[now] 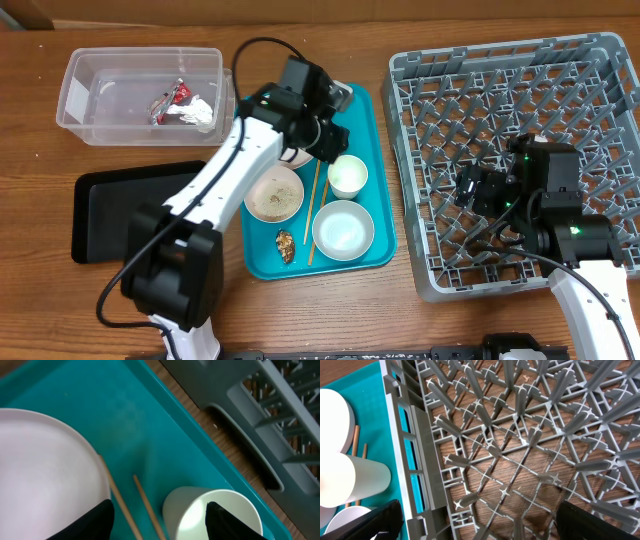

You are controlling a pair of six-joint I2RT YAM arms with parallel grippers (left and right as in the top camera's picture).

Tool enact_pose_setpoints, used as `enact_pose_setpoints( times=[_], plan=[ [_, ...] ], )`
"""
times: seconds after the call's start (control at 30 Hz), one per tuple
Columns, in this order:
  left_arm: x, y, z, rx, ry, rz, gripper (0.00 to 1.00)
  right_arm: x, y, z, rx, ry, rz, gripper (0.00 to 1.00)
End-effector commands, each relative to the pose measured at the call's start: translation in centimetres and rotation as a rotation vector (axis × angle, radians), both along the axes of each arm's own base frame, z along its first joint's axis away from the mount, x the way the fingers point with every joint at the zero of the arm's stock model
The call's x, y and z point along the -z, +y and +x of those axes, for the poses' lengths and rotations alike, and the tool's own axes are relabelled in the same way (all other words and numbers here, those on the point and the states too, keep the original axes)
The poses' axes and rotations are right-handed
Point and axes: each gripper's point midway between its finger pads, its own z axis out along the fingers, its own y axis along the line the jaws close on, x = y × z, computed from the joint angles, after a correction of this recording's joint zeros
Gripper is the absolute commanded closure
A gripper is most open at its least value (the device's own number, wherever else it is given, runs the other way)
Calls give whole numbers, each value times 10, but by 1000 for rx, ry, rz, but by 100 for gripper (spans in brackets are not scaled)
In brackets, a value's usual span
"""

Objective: Sort waste into correct bins and load items into the dishwasher
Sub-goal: 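Move the left gripper to the white cup and grasp it, then lift the white cup with the left gripper and hand it to the right gripper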

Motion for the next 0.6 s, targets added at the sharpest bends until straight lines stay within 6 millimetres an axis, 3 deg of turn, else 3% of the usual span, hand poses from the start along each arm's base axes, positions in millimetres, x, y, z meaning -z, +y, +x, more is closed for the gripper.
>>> enact_pose_setpoints(
  times=[0.0,0.17,0.2,0.27,0.3,0.47,0.57],
  plan=[
    [23,-7,-12,55,57,30,42,-13,0,5,5,-39,8,0],
    [46,-4,-30,64,158,75,53,-13,0,5,5,-40,8,0],
    [48,-4,-31,61,166,77,60,-13,0,5,5,-40,8,0],
    [50,-4,-31,59,172,79,87,-13,0,5,5,-40,8,0],
    [49,-4,-30,57,169,77,96,-13,0,5,5,-40,8,0],
    [32,-6,-11,-17,126,16,96,-13,0,5,5,-39,8,0],
    [6,12,18,-138,95,-37,96,-14,-2,6,11,-44,0,0]
  ],
)
